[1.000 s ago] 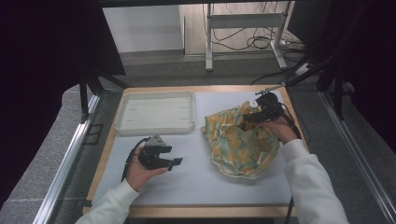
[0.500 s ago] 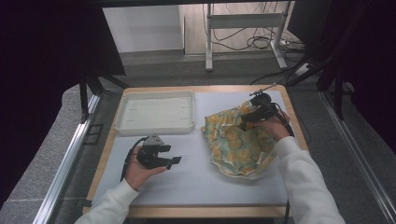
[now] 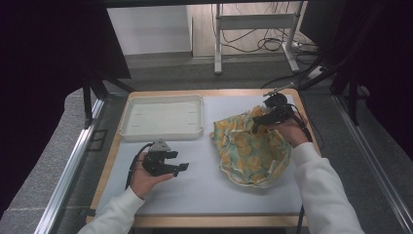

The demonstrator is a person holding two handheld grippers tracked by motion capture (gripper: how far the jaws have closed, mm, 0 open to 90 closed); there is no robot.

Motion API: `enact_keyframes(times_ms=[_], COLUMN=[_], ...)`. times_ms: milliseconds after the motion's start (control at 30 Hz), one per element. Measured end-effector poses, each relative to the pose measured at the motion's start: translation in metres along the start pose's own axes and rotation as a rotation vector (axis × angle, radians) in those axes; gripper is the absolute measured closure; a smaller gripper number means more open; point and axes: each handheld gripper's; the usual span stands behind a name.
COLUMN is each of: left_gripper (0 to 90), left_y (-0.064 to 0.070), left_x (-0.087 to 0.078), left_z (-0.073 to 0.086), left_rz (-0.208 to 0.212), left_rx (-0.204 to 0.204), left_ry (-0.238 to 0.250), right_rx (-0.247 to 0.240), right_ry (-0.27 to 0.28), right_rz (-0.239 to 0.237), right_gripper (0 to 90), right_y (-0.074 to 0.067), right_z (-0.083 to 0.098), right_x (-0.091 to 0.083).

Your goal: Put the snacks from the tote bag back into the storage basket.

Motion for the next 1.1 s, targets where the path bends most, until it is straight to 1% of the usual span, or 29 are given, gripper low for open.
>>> enact_keyframes(times_ms=[167, 267, 567, 733, 967, 1100], left_gripper=[31.6, 31.6, 31.5, 31.5, 31.5, 31.6], left_y=[0.0, 0.0, -0.002, -0.002, -0.002, -0.003], left_x=[0.0, 0.001, 0.0, 0.001, 0.0, 0.0], left_z=[0.0, 0.0, 0.001, 0.001, 0.001, 0.001], left_rz=[0.003, 0.006, 0.006, 0.005, 0.002, 0.004], left_rx=[-0.001, 0.0, -0.01, -0.006, -0.01, -0.014], left_ry=[-0.001, 0.0, 0.001, -0.001, 0.003, 0.001], right_rx=[-0.003, -0.015, -0.035, -0.046, -0.048, -0.054], right_ry=[0.023, 0.032, 0.035, 0.06, 0.075, 0.086], right_rz=[-0.013, -0.015, -0.033, -0.048, -0.063, -0.082], right_gripper=[30.1, 30.2, 30.2, 30.2, 30.2, 30.2], right_y=[0.0, -0.003, -0.008, -0.011, -0.015, -0.019], right_z=[-0.003, -0.004, -0.006, -0.008, -0.01, -0.011], right_x=[-0.014, -0.021, -0.023, -0.029, -0.035, -0.041])
Point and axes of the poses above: each handheld gripper's, and its own axes: x roughly forward along the jaws, z roughly out of its underside, y roughly to its right, and after that the axes turned 15 degrees about x, right-handed
